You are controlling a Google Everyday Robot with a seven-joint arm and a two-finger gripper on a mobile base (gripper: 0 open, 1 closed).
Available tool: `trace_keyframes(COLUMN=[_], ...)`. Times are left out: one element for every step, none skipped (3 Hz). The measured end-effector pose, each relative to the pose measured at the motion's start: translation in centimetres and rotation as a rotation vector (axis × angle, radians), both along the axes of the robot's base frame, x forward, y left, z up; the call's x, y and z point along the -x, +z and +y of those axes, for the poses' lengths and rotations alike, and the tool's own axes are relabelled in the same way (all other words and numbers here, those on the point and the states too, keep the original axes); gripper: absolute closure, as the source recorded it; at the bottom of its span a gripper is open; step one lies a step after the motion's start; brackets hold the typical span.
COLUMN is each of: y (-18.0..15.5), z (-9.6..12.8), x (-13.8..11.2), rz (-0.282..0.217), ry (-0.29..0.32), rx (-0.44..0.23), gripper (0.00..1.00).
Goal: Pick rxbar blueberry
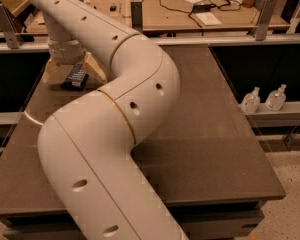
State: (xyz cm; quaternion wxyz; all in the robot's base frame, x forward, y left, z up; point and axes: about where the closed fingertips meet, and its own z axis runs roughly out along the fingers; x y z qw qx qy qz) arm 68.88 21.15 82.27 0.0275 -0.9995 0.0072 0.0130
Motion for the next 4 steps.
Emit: trace_keyframes(y=[-0.24, -0.62, -0.62, -0.5], z=[0.19, -0.03, -0.09, -0.18], x=[0.59, 0.92, 0.91, 0.9], rz=[0.015, 0.029, 0.029, 0.029], ry=[0.017, 0.02, 0.019, 0.017], rx=[0.008, 0.019, 0.02, 0.02], gripper=[0.19, 0.41, 0.46, 0.47])
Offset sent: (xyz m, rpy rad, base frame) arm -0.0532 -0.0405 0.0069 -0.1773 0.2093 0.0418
